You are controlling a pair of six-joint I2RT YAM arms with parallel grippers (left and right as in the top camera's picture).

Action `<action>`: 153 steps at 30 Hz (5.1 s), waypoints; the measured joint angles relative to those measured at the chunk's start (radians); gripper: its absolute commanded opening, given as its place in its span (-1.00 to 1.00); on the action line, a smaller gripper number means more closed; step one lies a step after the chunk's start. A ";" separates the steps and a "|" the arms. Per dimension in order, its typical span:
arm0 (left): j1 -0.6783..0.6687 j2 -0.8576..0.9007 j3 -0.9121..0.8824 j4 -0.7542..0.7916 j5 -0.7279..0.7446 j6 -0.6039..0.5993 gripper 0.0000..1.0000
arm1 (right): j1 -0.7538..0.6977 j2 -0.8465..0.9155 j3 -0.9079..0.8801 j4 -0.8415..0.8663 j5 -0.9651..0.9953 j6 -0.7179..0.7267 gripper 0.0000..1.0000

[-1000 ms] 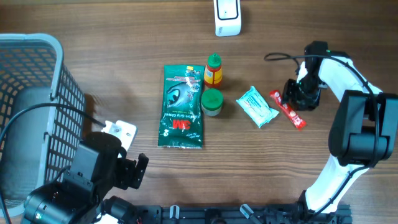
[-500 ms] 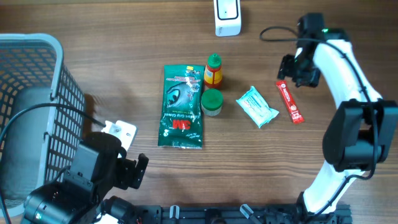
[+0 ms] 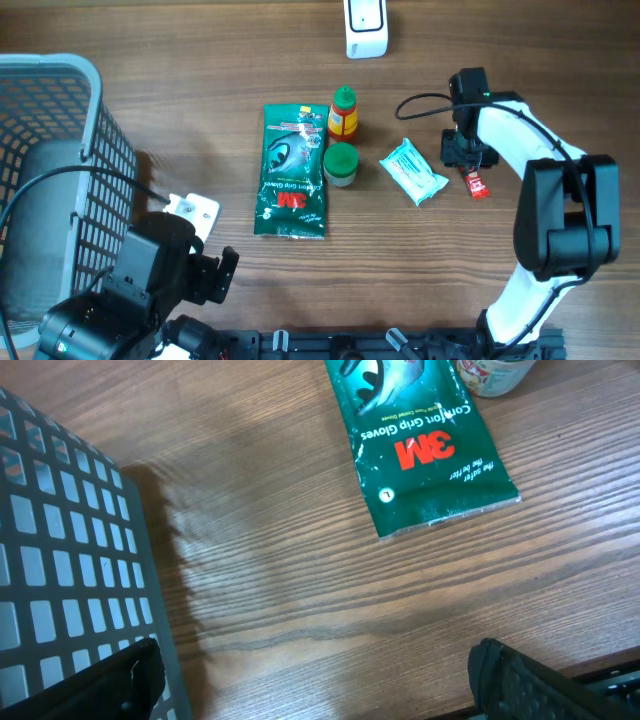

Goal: Scan the item barcode
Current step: 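Reach right gripper to red Nescafe stick and grasp it, then lift Nescafe stick with right gripper and hold it at the scanner, then carry Nescafe stick with right gripper to the right table edge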

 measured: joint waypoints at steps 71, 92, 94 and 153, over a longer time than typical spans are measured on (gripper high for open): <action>0.000 0.000 0.000 0.000 0.000 0.000 1.00 | 0.110 -0.365 0.075 -0.211 -1.202 0.770 -0.91; 0.000 0.000 0.000 0.001 0.000 0.000 1.00 | 0.074 -0.806 0.075 -0.523 -0.160 1.170 -0.91; 0.000 0.000 0.000 0.001 0.000 0.000 1.00 | 0.074 -0.678 0.075 -0.407 -0.152 1.239 -0.91; 0.000 0.000 0.000 0.000 0.000 0.000 1.00 | -0.784 0.268 0.737 -0.249 0.236 1.213 -0.91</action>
